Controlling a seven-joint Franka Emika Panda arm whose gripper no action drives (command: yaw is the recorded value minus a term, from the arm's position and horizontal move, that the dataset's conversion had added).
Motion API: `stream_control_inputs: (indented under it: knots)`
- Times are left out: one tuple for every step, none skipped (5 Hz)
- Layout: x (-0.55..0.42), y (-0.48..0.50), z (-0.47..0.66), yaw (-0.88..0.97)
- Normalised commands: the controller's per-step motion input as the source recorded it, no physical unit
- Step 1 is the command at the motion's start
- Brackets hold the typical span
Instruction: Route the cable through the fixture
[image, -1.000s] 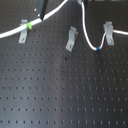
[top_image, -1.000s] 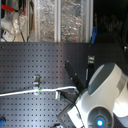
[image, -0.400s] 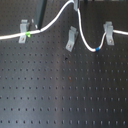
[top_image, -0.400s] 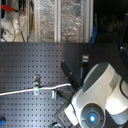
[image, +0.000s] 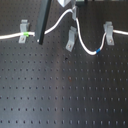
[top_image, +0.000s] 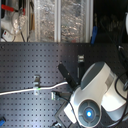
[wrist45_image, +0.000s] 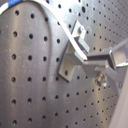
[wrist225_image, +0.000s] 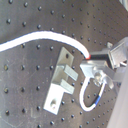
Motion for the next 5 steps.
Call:
stream_control_inputs:
  knots:
    - [-0.304,0.244,0.11,0.08]
    - [-0.008,0.008,0.0,0.0]
    - [-0.195,0.143,0.45,-0.34]
    - [0.0,0.0,0.0,-0.12]
    - [-0.058,0.048,0.0,0.0]
